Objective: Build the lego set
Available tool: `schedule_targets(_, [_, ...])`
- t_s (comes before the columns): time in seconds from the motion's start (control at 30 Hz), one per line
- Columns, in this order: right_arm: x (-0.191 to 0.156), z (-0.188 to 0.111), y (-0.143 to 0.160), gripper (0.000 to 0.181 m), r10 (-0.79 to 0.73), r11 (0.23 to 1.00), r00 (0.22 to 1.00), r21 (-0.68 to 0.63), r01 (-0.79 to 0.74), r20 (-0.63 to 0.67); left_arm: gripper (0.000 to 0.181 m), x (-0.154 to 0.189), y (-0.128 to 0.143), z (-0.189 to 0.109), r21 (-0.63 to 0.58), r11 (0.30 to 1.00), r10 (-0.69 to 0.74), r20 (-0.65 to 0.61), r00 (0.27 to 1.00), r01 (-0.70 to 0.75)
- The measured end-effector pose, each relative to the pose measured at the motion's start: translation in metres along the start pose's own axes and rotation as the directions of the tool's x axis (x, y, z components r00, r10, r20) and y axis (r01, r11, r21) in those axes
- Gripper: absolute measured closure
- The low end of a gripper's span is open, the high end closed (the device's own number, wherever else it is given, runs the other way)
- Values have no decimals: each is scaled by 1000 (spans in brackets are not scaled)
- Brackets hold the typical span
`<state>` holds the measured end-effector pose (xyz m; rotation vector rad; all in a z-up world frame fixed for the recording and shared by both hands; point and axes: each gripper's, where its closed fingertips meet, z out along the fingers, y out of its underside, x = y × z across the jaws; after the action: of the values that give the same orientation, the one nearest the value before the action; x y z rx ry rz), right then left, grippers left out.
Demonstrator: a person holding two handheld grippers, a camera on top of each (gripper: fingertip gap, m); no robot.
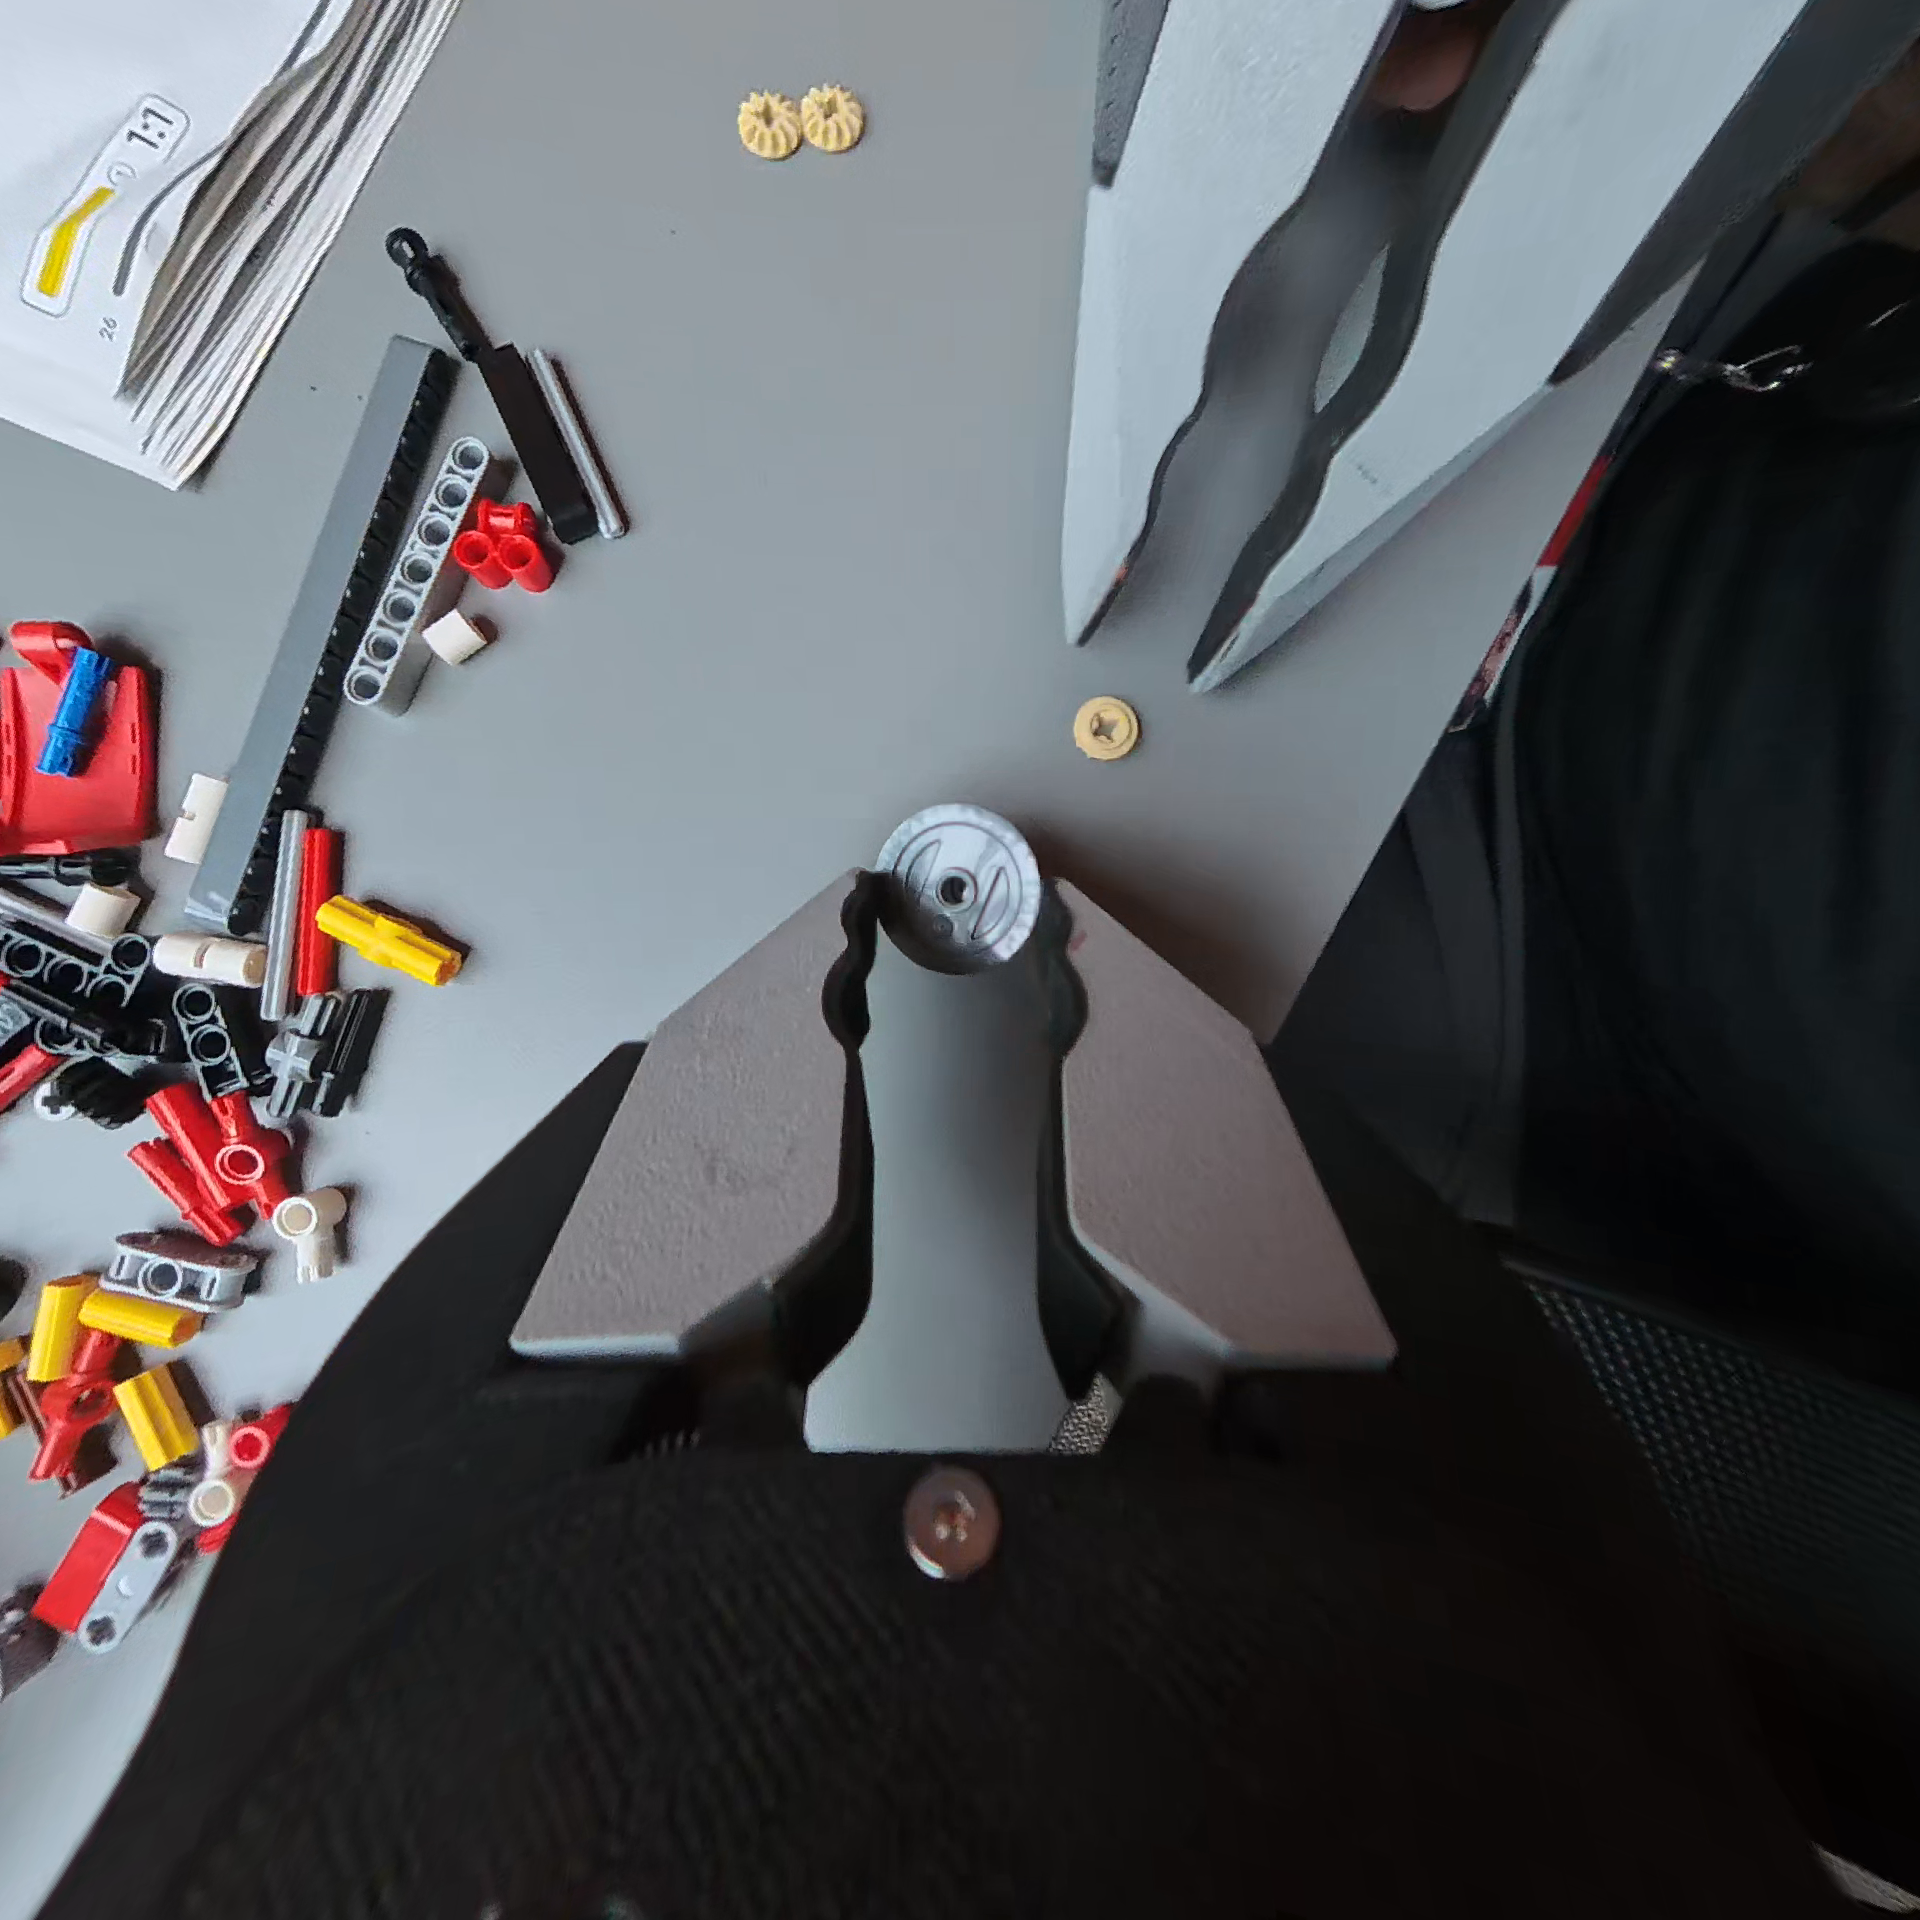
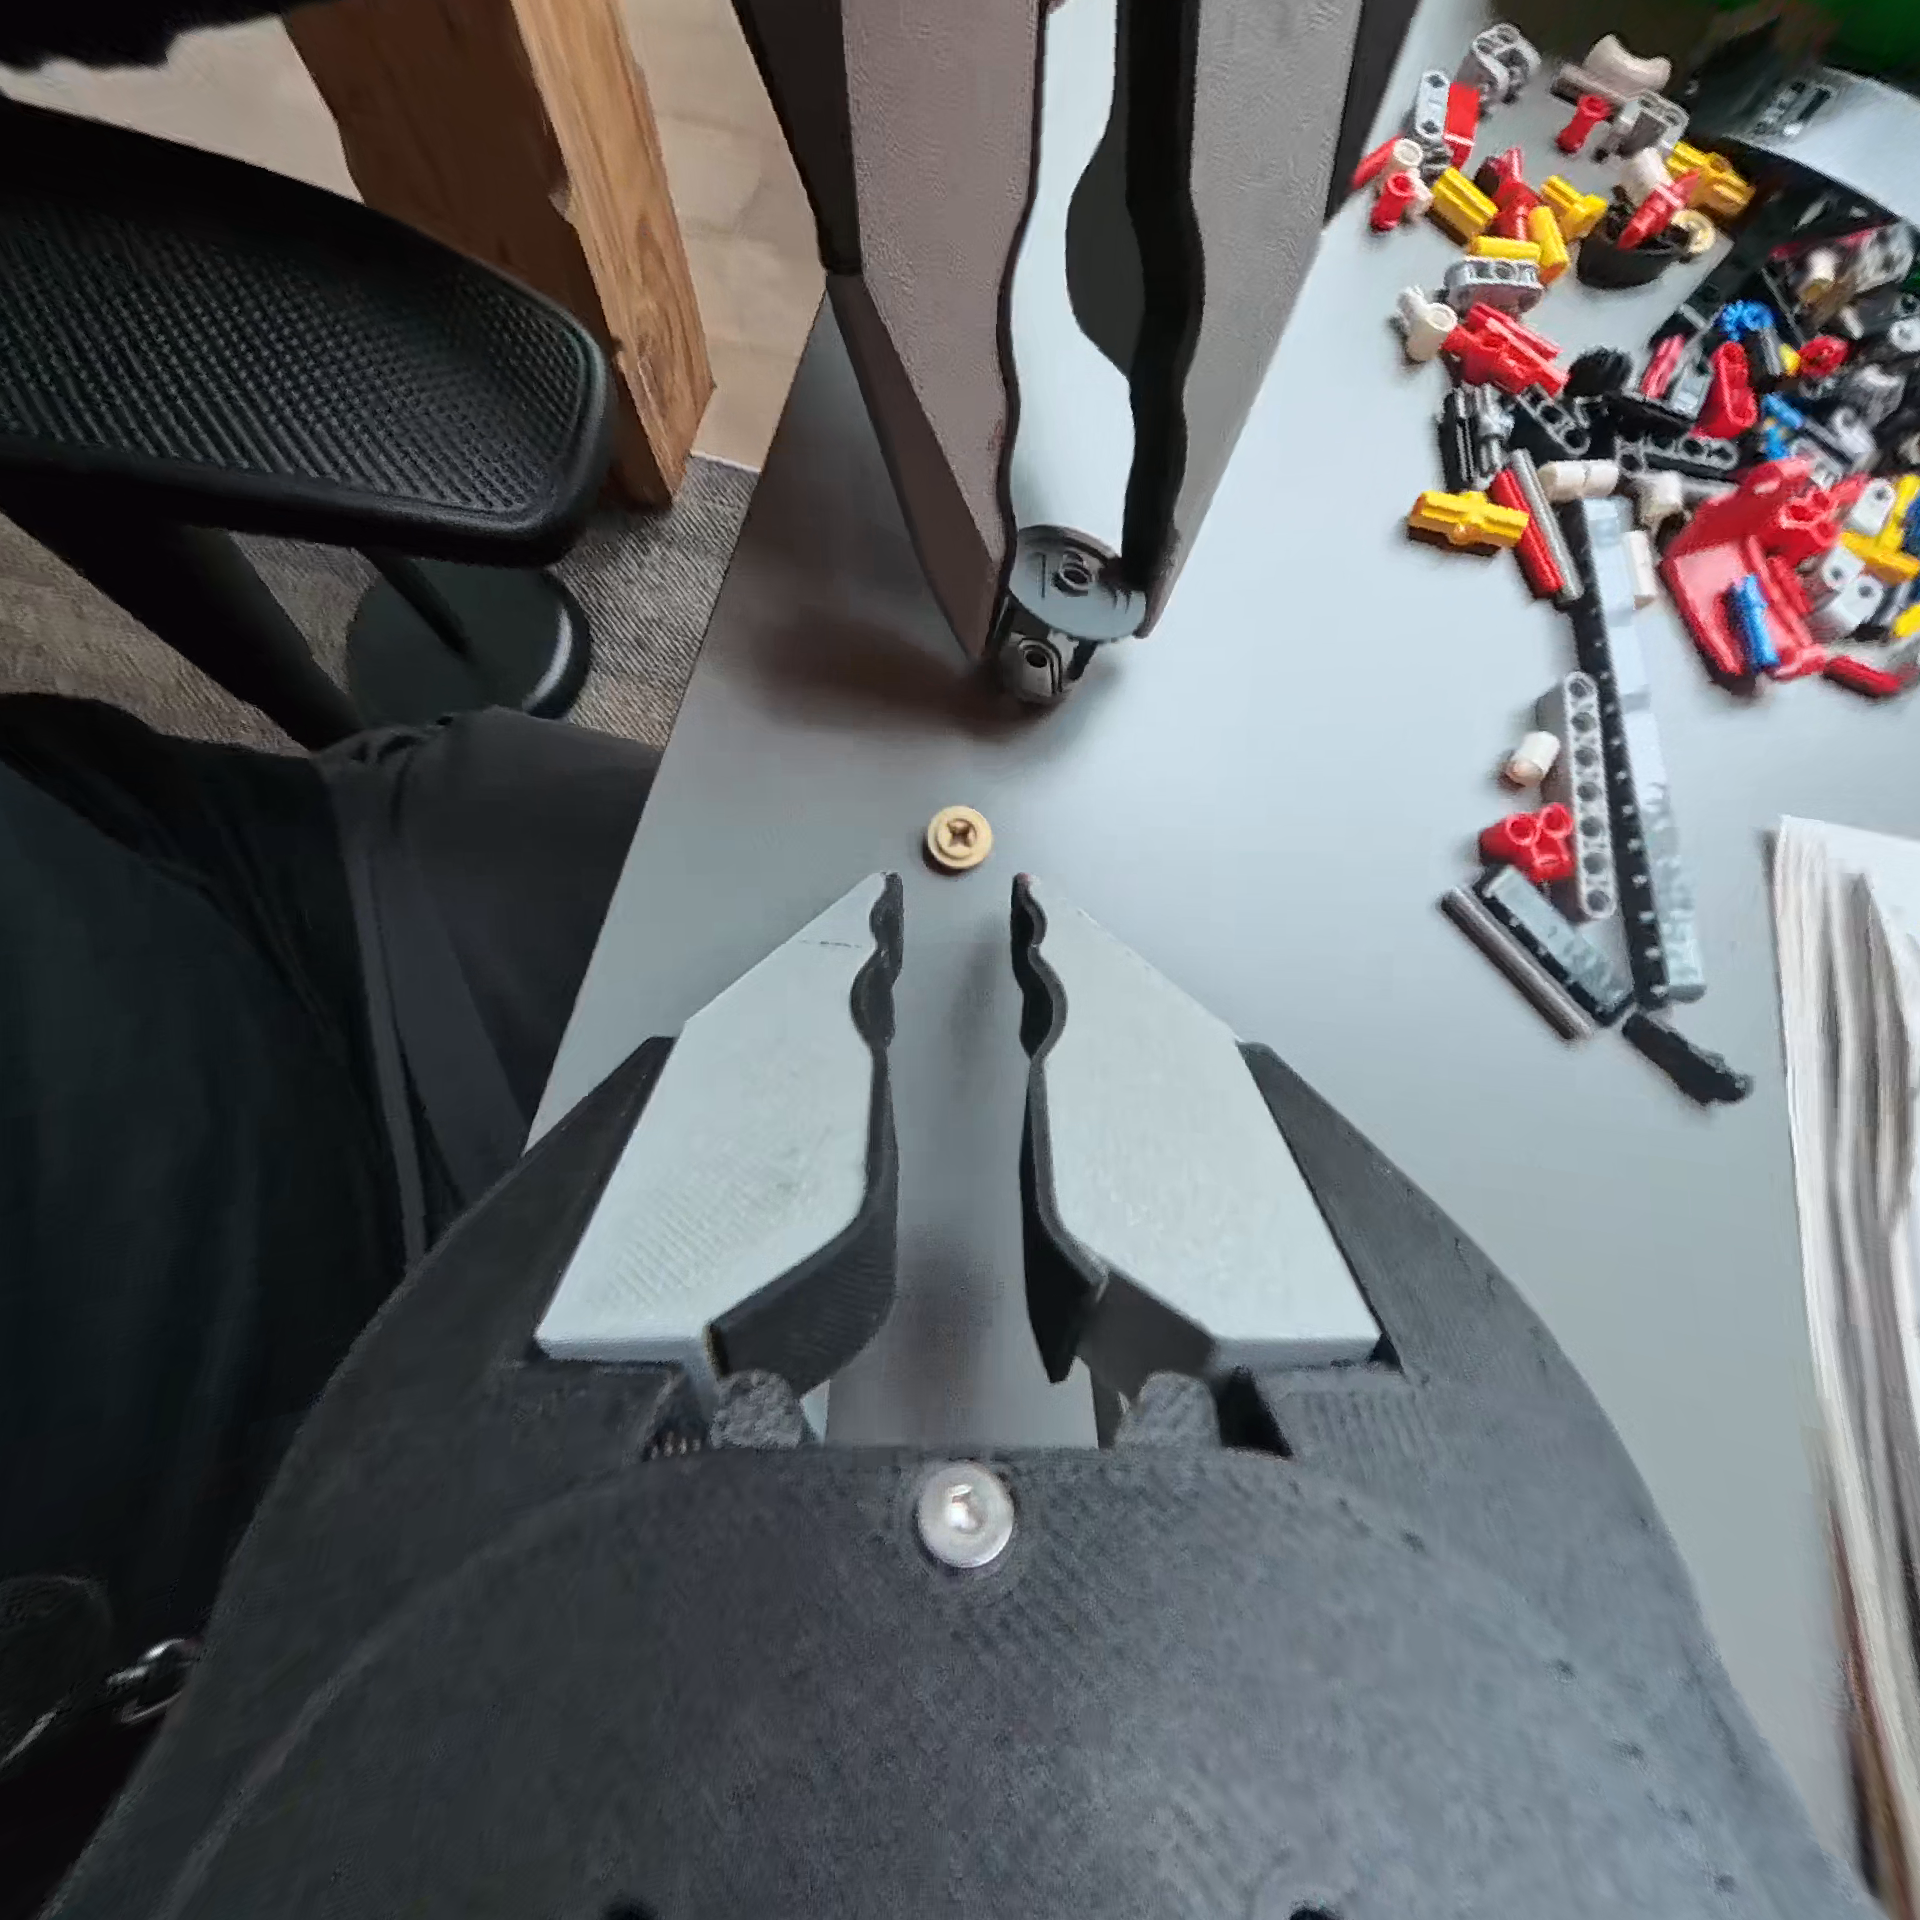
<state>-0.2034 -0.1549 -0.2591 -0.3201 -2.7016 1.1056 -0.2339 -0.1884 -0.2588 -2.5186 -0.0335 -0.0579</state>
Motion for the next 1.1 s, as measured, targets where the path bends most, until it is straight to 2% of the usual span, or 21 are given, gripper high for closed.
schedule_targets(0.23, [0,11,-5,164,-184,982,983,-48,184,5,153,0,-6,5,11,998,67,51,996,-67])
schedule_targets(0.4, [1,14,-7,173,-168,985,985,-42,169,32,153,2,-11,9,48,996,78,59,995,-81])
schedule_targets(0.5, [8,10,-4,174,-159,986,987,-51,159,-11,153,4,-17,12,85,994,67,42,997,-70])
schedule_targets(0.7, [34,-33,1,175,-45,998,992,34,49,-118,153,3,-42,31,141,985,97,49,994,-103])
schedule_targets(0.93, [75,-94,12,176,206,949,972,267,-169,-114,152,0,-62,47,119,984,122,88,989,-132])
schedule_targets(1.1, [87,-116,20,176,257,909,962,361,-207,-95,150,1,-63,51,81,984,149,123,981,-160])
